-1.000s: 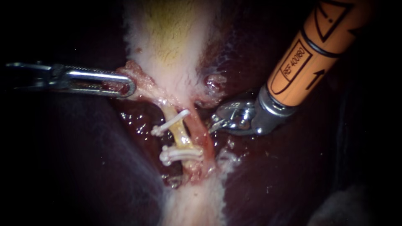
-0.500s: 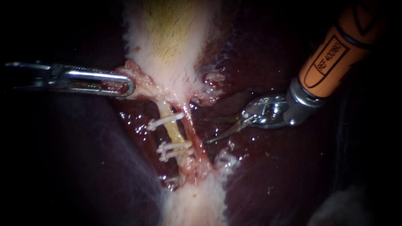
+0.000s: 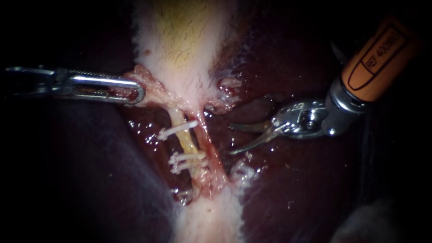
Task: Go to the cutting position left tube
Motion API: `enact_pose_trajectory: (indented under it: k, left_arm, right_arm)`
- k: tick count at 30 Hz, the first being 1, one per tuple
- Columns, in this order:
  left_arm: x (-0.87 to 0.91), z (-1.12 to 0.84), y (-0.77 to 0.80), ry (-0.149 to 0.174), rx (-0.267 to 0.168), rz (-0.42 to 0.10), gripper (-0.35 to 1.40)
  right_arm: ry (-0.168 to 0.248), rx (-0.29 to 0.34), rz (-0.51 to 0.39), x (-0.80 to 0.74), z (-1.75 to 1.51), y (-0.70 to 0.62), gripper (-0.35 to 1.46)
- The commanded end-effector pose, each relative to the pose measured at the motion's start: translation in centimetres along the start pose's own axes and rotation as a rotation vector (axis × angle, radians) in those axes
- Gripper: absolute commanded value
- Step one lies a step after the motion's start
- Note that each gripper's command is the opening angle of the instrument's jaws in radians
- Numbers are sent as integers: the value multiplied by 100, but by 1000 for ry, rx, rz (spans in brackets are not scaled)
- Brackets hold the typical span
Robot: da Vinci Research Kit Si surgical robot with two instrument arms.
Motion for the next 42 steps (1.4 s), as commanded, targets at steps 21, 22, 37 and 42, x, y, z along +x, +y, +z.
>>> enact_pose_trajectory:
  k: [21, 22, 37, 42]
  left_arm:
    - [0, 0, 0, 0, 0, 0, -35]
    - [0, 0, 0, 0, 0, 0, -35]
    - [0, -1, 0, 0, 0, 0, -35]
    - [0, -1, 0, 0, 0, 6, -35]
  right_arm:
    - [-15, 27, -9, -2, 52, 4, 119]
    - [-15, 25, -10, -4, 54, 6, 119]
    - [-24, 14, -20, -38, 84, 57, 126]
    - [-25, 14, -18, -34, 89, 58, 128]
